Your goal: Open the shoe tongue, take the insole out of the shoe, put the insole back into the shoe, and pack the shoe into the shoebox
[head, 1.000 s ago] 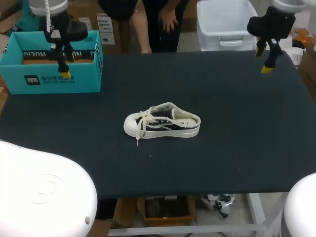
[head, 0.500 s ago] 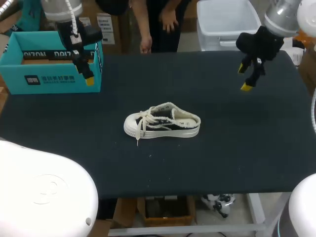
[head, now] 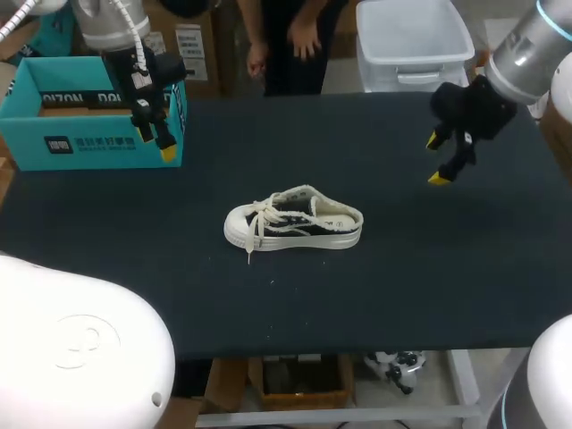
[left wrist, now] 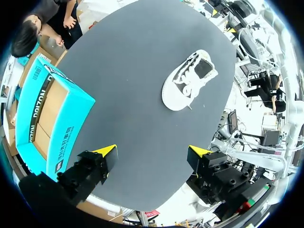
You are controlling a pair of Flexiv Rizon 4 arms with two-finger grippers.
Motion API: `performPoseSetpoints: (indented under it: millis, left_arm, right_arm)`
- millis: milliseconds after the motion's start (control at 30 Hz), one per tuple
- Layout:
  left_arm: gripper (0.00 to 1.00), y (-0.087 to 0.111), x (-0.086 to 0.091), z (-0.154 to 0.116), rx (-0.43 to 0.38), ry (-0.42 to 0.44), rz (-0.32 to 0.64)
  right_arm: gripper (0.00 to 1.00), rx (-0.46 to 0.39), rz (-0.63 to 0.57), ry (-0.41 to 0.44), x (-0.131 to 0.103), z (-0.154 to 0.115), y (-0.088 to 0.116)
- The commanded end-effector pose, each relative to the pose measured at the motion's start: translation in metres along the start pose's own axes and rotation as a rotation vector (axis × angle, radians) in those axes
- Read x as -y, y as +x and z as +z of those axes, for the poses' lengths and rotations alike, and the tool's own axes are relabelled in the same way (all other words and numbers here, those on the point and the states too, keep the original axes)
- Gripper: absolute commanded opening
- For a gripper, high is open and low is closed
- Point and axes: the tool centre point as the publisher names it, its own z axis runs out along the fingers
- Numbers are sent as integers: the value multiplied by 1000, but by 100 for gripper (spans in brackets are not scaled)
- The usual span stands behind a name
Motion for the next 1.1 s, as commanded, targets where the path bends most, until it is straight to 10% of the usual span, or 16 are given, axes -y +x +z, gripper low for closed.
performPoseSetpoints:
  millis: [33,533,1100]
  left_arm:
    - [100,1,0,0,3,1,-1]
    - [100,58,27,22,20,-50,-620]
    - [100,95,52,48,35,-37,-785]
  right_arm:
    - [100,17,0,-1,1,1,3]
    - [100,-83,32,-69,-28,56,29]
    - [100,-102,49,-287,-45,129,52]
